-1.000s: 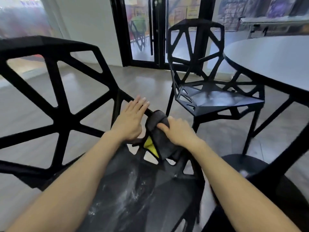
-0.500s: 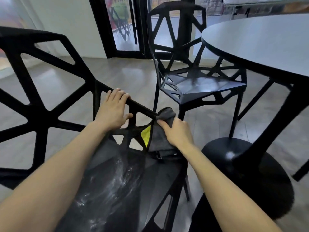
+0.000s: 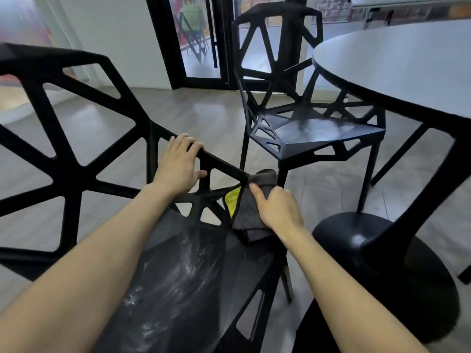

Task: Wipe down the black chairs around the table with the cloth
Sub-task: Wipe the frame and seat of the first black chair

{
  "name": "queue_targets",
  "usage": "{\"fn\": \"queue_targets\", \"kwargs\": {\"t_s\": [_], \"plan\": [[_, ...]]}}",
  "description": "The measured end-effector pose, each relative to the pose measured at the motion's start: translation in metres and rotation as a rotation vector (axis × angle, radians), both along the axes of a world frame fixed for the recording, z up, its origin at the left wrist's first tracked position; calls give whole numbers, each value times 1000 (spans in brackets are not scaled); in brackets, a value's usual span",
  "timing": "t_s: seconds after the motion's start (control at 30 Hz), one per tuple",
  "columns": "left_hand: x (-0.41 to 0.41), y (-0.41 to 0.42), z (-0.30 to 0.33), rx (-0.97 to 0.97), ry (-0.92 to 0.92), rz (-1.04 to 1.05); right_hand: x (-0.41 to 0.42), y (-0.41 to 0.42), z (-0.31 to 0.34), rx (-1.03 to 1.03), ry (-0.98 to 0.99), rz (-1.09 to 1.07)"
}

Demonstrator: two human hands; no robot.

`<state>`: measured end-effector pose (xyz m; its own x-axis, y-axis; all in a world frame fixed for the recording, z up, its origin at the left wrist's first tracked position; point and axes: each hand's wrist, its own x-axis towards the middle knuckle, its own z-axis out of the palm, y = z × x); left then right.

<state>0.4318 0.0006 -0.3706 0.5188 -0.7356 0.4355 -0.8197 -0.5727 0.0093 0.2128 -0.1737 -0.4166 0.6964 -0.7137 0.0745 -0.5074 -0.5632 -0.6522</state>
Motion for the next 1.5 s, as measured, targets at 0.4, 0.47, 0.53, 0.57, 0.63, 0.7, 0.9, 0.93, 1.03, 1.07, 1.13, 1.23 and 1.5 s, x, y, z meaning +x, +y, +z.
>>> {"fn": "queue_targets", "kwargs": {"t_s": [0.4,0.47,0.53,0.57,0.63,0.7,0.9,0.93,1.03,1.07,1.13,1.23,1.5], "plan": [[-14,7,1,-13,12,14,61,3,27,-499,-43,435],[-21,10,-1,-42,35,-22,53,1,21,-439,-116,448],[-27,17,0,-87,96,-50,53,2,22,-370,-182,460],[-28,25,1,-109,142,-64,54,2,23,-353,-207,455],[-31,49,3,-123,175,-82,57,6,30,-393,-262,405],[-28,87,8,-92,122,-10,65,17,46,-501,-321,336],[14,193,33,92,-151,257,147,67,125,-479,-489,259],[20,200,35,109,-145,293,165,76,135,-518,-522,243],[26,205,34,223,-76,381,205,112,130,-588,-520,221],[25,203,31,265,-82,403,212,127,111,-613,-444,247],[21,198,27,288,-95,439,214,156,55,-692,-216,362],[20,192,27,286,-100,471,192,173,1,-736,-29,591],[25,199,19,238,-53,426,235,129,95,-707,-358,245]]}}
